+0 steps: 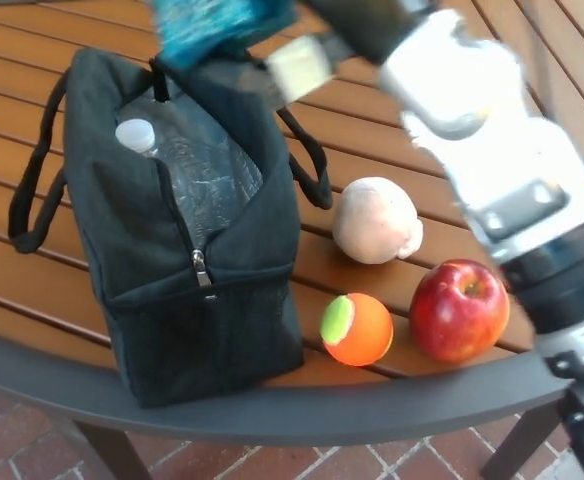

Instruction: Pick up a rubric cube, an apple, a tennis ball, a soft toy, a bottle from the table and put it into the lunch box one by one

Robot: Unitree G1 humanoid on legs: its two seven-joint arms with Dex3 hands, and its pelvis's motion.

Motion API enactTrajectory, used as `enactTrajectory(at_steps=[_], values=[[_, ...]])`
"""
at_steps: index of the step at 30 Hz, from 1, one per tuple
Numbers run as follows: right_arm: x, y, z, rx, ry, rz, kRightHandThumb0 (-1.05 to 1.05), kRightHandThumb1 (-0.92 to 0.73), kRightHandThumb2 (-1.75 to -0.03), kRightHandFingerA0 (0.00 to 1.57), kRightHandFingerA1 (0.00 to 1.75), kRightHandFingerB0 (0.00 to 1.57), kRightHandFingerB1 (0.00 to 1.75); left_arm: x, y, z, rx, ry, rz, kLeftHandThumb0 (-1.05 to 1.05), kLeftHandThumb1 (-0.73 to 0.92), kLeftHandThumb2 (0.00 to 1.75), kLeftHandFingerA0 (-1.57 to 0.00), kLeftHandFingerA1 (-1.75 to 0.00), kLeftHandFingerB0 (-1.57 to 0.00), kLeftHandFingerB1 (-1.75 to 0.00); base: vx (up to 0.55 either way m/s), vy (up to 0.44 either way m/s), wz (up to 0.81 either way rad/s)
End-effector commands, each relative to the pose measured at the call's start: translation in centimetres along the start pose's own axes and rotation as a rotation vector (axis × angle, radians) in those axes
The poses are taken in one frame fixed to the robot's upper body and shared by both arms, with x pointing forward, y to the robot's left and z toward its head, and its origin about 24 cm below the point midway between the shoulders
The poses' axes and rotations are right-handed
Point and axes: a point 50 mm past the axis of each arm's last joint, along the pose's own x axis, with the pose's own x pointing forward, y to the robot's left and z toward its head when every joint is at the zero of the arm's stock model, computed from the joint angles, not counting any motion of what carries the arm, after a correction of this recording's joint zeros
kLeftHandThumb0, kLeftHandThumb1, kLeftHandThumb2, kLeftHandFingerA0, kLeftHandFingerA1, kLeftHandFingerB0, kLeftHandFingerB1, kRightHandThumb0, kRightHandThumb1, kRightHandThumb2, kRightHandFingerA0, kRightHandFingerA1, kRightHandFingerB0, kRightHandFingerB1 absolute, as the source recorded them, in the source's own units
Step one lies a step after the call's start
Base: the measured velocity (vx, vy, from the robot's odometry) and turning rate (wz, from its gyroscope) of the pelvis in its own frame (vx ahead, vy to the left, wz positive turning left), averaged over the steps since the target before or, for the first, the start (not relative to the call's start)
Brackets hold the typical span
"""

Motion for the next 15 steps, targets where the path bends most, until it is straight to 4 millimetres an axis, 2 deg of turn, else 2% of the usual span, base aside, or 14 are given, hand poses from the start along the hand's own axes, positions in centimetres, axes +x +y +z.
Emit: enactTrajectory(at_steps=[1, 4, 7, 8, 11, 12, 15], values=[[1.2, 1.2, 1.0, -0.068, -0.035, 0.064, -0.08, -0.53, -1.13, 0.88, 1.75, 0.79, 1.67, -0.2, 0.5, 0.1, 0.019, -0.036, 0.004, 0.11, 0.54, 1.05, -1.00, -1.19, -0.90, -1.00, 0.00, 0.000, 0.00], [1.8, 2.1, 1.2, -0.085, -0.041, 0.106, -0.09, -0.49, -1.18, 0.90, 1.75, 0.78, 1.71, -0.2, 0.6, -0.1, 0.021, -0.028, 0.004, 0.10, 0.55, 1.03, -0.99, -1.16, -0.91, -0.99, 0.00, 0.000, 0.00], [1.9, 2.1, 1.2, -0.090, -0.043, 0.111, -0.09, -0.49, -1.18, 0.90, 1.75, 0.78, 1.71, -0.2, 0.5, -0.1, 0.020, -0.028, 0.003, 0.10, 0.55, 1.03, -0.99, -1.16, -0.91, -0.99, 0.00, 0.000, 0.00], [2.2, 2.6, 0.6, -0.123, -0.005, 0.161, -0.14, -0.51, -1.10, 0.89, 1.75, 0.72, 1.67, -0.2, 0.2, 0.1, 0.016, -0.034, -0.002, 0.08, 0.57, 1.01, -1.01, -1.19, -0.90, -0.99, 0.00, 0.000, 0.00], [2.3, 2.8, 0.3, -0.138, 0.011, 0.183, -0.14, -0.51, -1.10, 0.89, 1.75, 0.72, 1.67, -0.2, 0.1, 0.2, 0.014, -0.037, -0.004, 0.08, 0.57, 1.01, -1.01, -1.19, -0.90, -0.99, 0.00, 0.000, 0.00], [2.0, 3.1, -0.2, -0.156, 0.037, 0.219, -0.17, -0.59, -1.00, 0.91, 1.75, 0.72, 1.64, -0.2, 0.1, 0.3, -0.001, -0.037, -0.005, 0.08, 0.55, 1.06, -1.00, -1.21, -0.90, -1.01, 0.00, 0.000, 0.00], [1.5, 3.6, -1.1, -0.182, 0.077, 0.274, -0.17, -0.59, -1.00, 0.91, 1.75, 0.72, 1.64, -0.2, 0.0, 0.4, -0.023, -0.036, -0.007, 0.08, 0.55, 1.06, -1.00, -1.21, -0.90, -1.01, 0.00, 0.000, 0.00]])
